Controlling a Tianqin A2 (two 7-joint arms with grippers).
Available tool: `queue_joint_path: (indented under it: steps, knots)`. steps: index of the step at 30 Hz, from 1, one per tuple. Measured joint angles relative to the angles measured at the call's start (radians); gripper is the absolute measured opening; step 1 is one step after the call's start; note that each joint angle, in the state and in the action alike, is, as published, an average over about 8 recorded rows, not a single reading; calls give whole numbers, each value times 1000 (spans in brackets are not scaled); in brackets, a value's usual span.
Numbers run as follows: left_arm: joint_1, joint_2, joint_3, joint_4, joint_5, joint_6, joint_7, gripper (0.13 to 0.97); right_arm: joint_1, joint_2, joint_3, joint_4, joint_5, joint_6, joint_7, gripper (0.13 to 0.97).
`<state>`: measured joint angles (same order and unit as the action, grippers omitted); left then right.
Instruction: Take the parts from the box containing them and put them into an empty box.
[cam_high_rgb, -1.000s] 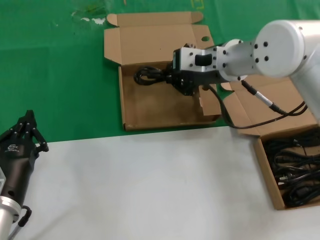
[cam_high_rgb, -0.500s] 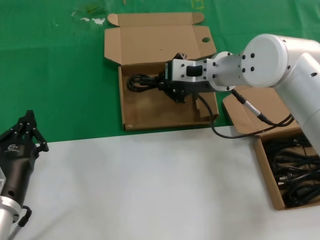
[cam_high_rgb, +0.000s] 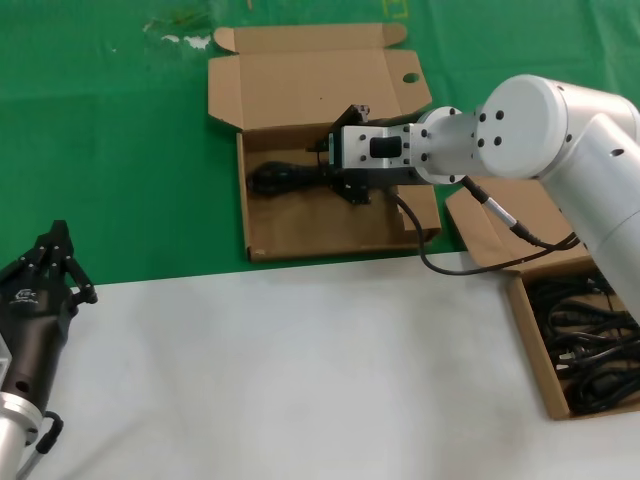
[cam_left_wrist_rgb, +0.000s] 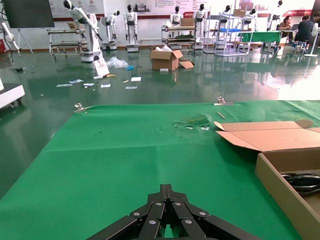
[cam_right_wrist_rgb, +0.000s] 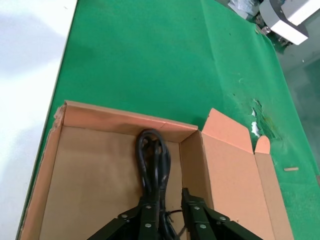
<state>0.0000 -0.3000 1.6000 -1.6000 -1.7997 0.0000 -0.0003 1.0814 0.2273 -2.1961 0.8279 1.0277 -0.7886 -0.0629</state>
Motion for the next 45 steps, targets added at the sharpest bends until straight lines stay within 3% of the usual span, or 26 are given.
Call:
queue_joint_path:
  steps: [7, 11, 16, 29, 33, 42, 45]
  knots:
    - [0, 0, 0, 0, 0, 0, 0, 140, -6, 6, 4, 12, 13, 11, -13, 240]
    - [0, 0, 0, 0, 0, 0, 0, 140, -23, 27, 18, 71, 26, 5, 2, 300]
    - [0, 0, 0, 0, 0, 0, 0, 140, -70, 78, 55, 213, 60, 8, 23, 360]
    - [0, 0, 0, 0, 0, 0, 0, 142, -315, 226, 175, 634, 140, 63, 106, 648]
    - [0, 0, 0, 0, 0, 0, 0, 152, -340, 237, 184, 665, 147, 69, 115, 749]
    - [0, 0, 0, 0, 0, 0, 0, 211, -386, 228, 209, 673, 184, 111, 112, 885]
    - [0, 0, 0, 0, 0, 0, 0, 243, -412, 222, 224, 677, 206, 137, 111, 885]
